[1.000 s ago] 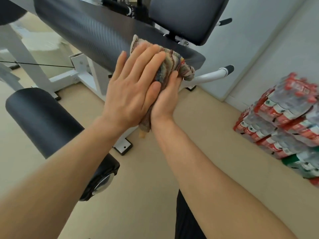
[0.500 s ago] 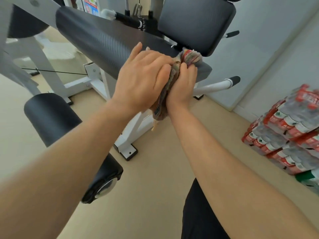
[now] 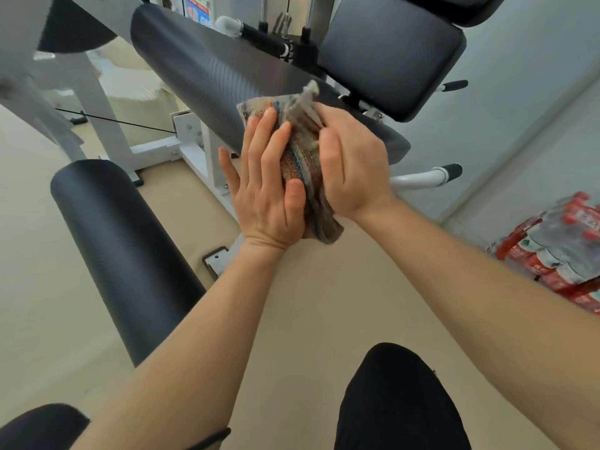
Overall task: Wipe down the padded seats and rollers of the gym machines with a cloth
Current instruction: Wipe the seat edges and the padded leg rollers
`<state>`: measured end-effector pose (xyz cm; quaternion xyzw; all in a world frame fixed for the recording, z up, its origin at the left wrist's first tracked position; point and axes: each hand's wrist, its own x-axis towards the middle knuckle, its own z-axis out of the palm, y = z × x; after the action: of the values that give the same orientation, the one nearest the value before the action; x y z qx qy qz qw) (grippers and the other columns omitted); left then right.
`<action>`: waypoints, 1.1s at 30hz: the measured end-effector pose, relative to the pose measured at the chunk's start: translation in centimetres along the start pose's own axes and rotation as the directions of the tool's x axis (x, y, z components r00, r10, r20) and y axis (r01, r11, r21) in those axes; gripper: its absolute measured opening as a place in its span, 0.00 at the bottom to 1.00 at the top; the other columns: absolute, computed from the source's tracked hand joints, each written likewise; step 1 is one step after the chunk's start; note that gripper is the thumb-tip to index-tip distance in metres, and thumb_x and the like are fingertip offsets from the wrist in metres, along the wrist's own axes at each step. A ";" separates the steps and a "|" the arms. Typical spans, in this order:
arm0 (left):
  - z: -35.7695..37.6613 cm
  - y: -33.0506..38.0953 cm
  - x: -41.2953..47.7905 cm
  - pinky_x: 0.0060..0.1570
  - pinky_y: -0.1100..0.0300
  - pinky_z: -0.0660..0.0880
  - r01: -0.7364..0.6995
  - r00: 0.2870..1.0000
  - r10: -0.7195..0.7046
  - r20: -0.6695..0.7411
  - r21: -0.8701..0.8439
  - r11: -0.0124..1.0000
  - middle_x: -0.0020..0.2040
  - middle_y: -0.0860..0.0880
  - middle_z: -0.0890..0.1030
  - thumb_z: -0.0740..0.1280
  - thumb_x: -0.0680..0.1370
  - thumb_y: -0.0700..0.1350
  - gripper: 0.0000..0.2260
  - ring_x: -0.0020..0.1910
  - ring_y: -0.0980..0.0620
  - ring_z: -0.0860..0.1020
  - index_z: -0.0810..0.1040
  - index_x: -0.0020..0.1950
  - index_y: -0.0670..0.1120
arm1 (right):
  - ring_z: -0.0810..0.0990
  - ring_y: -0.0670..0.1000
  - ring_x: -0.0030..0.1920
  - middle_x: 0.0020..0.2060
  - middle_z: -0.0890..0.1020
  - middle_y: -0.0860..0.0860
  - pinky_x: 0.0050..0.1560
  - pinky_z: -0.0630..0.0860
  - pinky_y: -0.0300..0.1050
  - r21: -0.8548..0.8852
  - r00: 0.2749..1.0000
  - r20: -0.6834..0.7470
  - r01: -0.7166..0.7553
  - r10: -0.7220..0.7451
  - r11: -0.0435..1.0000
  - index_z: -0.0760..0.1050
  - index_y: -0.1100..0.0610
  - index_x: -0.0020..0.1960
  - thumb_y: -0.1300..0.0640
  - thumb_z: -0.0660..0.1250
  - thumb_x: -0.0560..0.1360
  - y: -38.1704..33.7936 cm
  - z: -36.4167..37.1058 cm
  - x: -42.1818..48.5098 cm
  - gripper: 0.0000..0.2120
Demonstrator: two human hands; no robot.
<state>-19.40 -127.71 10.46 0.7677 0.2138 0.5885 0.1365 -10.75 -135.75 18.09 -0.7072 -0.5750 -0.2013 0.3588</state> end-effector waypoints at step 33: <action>-2.7 1.9 -2.0 0.75 0.37 0.58 -0.062 0.967 0.061 0.249 -0.003 0.998 0.76 0.28 0.58 0.74 0.69 0.67 0.53 0.78 0.31 0.56 0.60 0.75 0.28 | 0.77 0.43 0.66 0.64 0.81 0.42 0.70 0.71 0.52 0.224 0.904 0.373 -0.305 0.208 0.926 0.78 0.45 0.68 0.40 0.55 0.73 0.6 -0.8 4.6 0.28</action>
<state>-22.14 -130.40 10.40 0.8420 0.1725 0.4910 0.1421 -8.88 -133.33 21.67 -0.7440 -0.5520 0.0564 0.3722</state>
